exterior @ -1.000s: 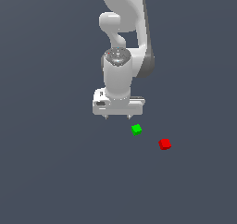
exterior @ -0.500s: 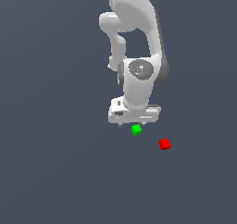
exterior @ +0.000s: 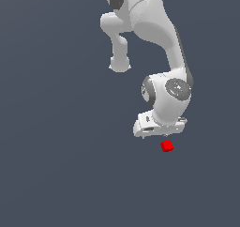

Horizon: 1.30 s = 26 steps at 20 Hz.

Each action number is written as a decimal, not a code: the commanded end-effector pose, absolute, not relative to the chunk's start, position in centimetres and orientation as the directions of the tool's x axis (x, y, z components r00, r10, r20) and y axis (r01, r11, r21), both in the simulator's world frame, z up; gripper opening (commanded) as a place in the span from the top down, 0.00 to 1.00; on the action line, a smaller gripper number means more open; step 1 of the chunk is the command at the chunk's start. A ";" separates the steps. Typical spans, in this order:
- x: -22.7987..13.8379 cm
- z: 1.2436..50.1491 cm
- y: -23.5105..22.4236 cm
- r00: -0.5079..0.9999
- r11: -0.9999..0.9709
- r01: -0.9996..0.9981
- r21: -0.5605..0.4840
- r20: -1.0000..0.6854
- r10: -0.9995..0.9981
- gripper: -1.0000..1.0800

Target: Stack the red cube on top of the green cube.

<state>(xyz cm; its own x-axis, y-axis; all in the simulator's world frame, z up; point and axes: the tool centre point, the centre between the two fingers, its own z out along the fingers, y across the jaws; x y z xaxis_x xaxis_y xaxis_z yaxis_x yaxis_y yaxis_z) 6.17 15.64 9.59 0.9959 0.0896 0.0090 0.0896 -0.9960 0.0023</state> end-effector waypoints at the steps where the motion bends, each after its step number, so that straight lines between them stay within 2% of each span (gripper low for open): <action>1: 6.8 8.8 17.7 0.995 -0.995 0.101 0.002 0.007 0.101 0.04; 11: 8.0 7.2 22.2 0.992 -0.992 0.128 0.000 0.001 0.128 0.04; 21: 8.2 6.9 22.8 0.991 -0.991 0.133 0.000 0.000 0.133 0.04; 26: 8.2 5.2 22.8 0.991 -0.991 0.133 0.000 0.000 0.133 0.04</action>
